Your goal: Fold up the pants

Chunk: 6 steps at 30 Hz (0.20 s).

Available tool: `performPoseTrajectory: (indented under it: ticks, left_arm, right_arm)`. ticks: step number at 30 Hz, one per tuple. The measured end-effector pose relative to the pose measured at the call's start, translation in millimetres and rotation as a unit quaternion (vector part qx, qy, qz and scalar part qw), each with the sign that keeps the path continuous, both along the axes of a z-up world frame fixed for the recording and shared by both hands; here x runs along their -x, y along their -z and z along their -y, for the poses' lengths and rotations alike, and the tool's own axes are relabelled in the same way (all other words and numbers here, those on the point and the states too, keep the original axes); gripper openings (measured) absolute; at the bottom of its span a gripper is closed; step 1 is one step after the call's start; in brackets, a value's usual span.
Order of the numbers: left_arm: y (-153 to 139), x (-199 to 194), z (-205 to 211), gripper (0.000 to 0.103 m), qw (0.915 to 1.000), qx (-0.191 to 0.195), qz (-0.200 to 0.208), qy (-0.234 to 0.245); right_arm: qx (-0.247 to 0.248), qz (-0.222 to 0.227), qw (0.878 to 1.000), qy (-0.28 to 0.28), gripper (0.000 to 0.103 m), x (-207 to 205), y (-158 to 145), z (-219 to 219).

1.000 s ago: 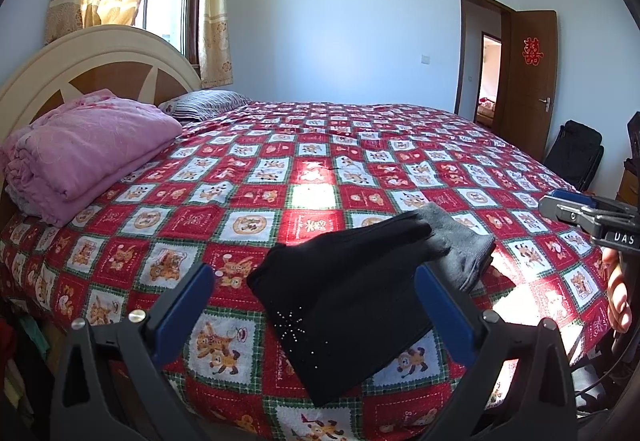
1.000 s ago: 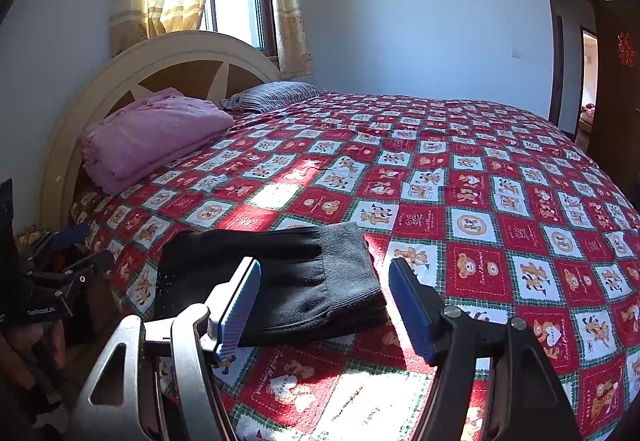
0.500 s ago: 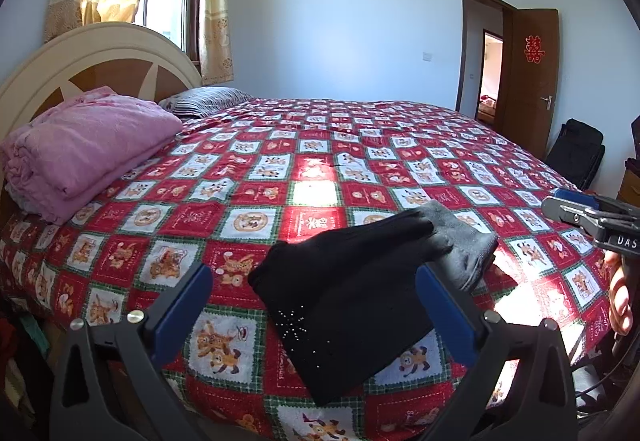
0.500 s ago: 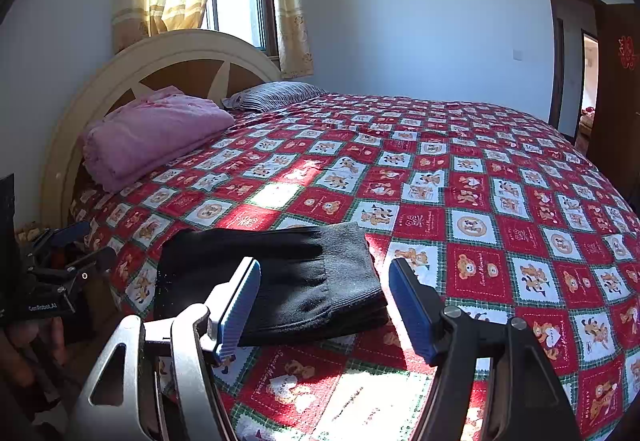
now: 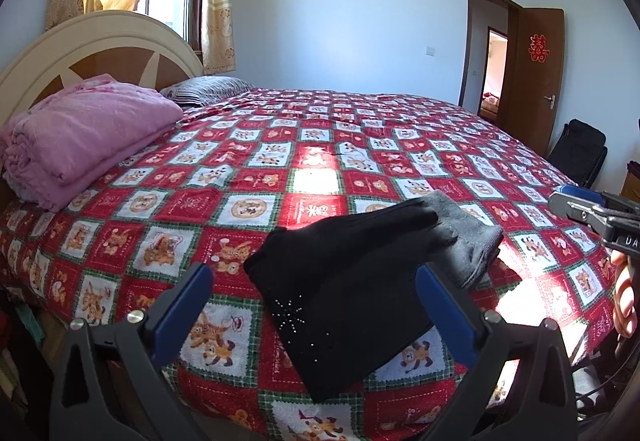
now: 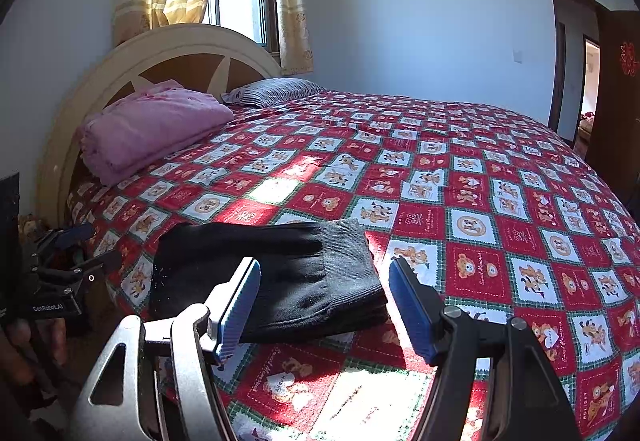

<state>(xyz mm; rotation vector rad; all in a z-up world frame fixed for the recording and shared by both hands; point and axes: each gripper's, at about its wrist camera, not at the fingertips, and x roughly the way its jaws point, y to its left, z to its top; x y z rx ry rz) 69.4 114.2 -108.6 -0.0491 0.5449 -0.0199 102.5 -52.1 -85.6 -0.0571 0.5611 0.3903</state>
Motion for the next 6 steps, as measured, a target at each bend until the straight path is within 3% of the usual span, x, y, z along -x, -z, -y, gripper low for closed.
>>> performPoseTrajectory:
  ticks: [6]
  left_arm:
    - [1.7,-1.0,3.7,0.103,0.9999,-0.003,-0.003,0.011]
  right_arm:
    - [0.001,-0.003,1.000,0.002,0.068,-0.5,2.1,0.6]
